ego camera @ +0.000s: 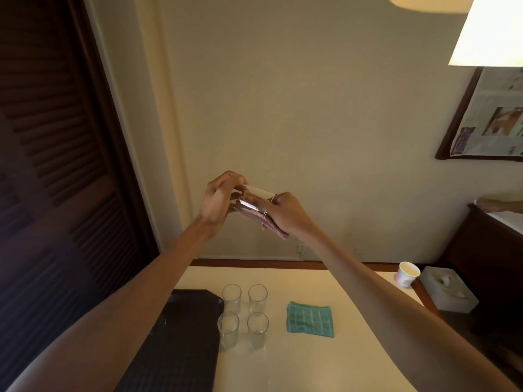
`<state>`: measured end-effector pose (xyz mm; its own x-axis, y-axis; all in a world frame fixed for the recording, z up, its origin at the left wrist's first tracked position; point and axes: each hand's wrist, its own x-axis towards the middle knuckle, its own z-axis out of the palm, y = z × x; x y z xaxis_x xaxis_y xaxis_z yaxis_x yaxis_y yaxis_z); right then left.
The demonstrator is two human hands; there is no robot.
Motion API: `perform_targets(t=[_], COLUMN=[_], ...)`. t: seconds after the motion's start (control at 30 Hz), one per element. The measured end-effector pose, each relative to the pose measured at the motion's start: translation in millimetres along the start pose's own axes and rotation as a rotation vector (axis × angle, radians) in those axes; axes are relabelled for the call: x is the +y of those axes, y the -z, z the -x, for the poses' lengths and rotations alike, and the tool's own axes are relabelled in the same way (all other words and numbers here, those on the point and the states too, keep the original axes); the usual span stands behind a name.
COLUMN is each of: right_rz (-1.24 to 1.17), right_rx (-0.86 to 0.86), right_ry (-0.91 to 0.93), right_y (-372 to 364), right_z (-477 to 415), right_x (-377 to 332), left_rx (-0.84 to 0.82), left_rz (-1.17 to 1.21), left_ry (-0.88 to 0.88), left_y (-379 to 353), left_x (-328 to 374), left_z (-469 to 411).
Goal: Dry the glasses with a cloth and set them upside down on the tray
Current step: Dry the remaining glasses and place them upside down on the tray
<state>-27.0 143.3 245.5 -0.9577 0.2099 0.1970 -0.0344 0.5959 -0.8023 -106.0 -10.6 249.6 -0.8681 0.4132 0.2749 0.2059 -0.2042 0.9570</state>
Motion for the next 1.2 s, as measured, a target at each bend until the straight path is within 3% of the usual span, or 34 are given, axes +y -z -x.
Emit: perform_targets(t=[0.13, 0.23, 0.3, 0.37, 0.43, 0.57, 0.63, 0.7, 0.83, 1.03, 1.2], right_rz=[0.575, 0.789, 0.819, 0.696, 0.422, -0.337, -0.481, -0.538, -0.566, -0.380, -0.143], right_rx=[0.376, 0.433, 0.393, 0.400, 0.338, -0.178, -0.394, -0.549, -0.668, -0.395, -0.290], right_ry=[0.387, 0.504, 0.465, 0.362, 0.179, -0.385, -0.596, -0.685, -0.649, -0.277, -0.132], right_y=[3, 4, -1, -10, -20, -41, -48, -53, -71, -102, -141], right_z=[-4, -8, -12, -14, -12, 6, 13, 15, 17, 23, 12], right_x=[11, 15, 19, 27, 30, 15, 19, 30, 40, 39, 53], left_rx=[-0.097, -0.048, 0.026, 0.071, 0.088, 0.125, 0.120, 0.108, 0.117, 0.131, 0.222], left_rz=[0.078, -0.018, -0.088, -0.111, -0.098, -0.170, -0.230, -0.258, -0.235, -0.153, 0.076], left_ry=[0.246, 0.419, 0.376, 0.253, 0.143, -0.069, -0.114, -0.120, -0.080, 0.025, 0.299], left_y=[11, 8, 1, -2, -2, 7, 15, 22, 47, 104, 164], left_x=[-4, -10, -14, -20, -25, -33, -37, -42, -48, -64, -98], left_z=[3, 10, 16, 20, 27, 41, 47, 52, 57, 53, 37])
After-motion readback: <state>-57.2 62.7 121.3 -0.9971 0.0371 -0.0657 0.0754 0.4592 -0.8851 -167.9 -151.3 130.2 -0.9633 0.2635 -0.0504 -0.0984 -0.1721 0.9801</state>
